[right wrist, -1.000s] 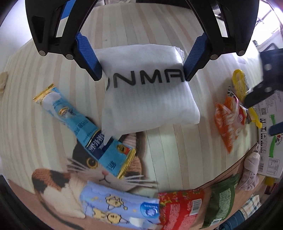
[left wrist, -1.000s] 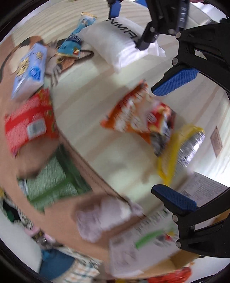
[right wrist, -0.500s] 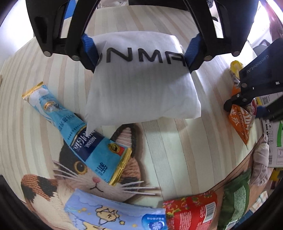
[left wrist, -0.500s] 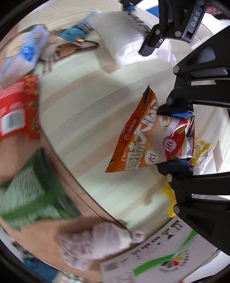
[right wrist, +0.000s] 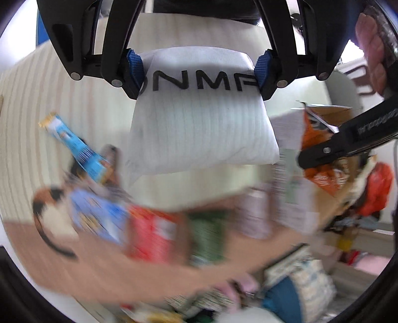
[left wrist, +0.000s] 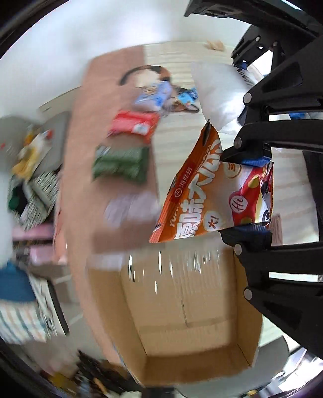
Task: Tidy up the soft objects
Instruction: 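Carry both bags into the cardboard box and open both grippers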
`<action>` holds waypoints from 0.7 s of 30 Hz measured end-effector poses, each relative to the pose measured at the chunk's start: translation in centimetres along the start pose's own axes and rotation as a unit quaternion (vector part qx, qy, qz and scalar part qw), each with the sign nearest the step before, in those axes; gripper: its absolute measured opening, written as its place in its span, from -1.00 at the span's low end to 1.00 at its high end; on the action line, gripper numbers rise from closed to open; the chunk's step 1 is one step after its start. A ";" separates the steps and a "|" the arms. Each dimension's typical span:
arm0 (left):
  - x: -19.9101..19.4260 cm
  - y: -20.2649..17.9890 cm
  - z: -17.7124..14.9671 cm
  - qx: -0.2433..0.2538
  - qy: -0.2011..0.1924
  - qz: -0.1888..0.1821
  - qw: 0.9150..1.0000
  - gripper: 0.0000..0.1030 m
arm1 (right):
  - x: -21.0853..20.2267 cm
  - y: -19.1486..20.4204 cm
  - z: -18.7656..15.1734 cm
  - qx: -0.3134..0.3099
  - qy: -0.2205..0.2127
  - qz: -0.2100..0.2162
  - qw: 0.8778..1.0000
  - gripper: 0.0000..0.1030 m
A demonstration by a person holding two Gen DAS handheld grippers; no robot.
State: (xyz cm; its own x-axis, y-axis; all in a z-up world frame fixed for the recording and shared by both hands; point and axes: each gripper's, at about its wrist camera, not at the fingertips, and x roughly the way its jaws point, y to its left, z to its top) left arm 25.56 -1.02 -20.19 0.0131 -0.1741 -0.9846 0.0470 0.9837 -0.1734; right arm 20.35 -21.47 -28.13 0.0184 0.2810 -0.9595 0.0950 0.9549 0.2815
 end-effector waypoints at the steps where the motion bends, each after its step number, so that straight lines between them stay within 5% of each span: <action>1: -1.3 2.4 0.2 -0.018 -0.003 -0.005 1.000 -0.38 | -1.4 1.5 0.2 -0.012 -0.008 0.011 1.000 0.41; 5: -3.5 10.5 0.4 -0.068 -0.005 0.000 0.998 -0.38 | -4.7 9.4 2.3 -0.051 -0.026 0.044 0.997 0.41; 13: 1.2 23.6 3.3 -0.145 0.056 -0.022 0.988 -0.38 | 0.4 26.0 6.7 -0.090 -0.005 0.009 0.996 0.41; 21: 7.4 28.2 6.2 -0.149 0.125 -0.049 0.980 -0.38 | 10.9 30.6 11.0 -0.105 0.038 -0.055 0.992 0.41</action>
State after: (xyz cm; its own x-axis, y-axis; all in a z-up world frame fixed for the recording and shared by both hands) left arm 33.16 25.17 -32.24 -0.2230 -0.2889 -0.9310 -0.2592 0.9383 -0.2291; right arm 34.41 9.71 -30.04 -0.0568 0.1734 -0.9832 -0.1165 0.9769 0.1790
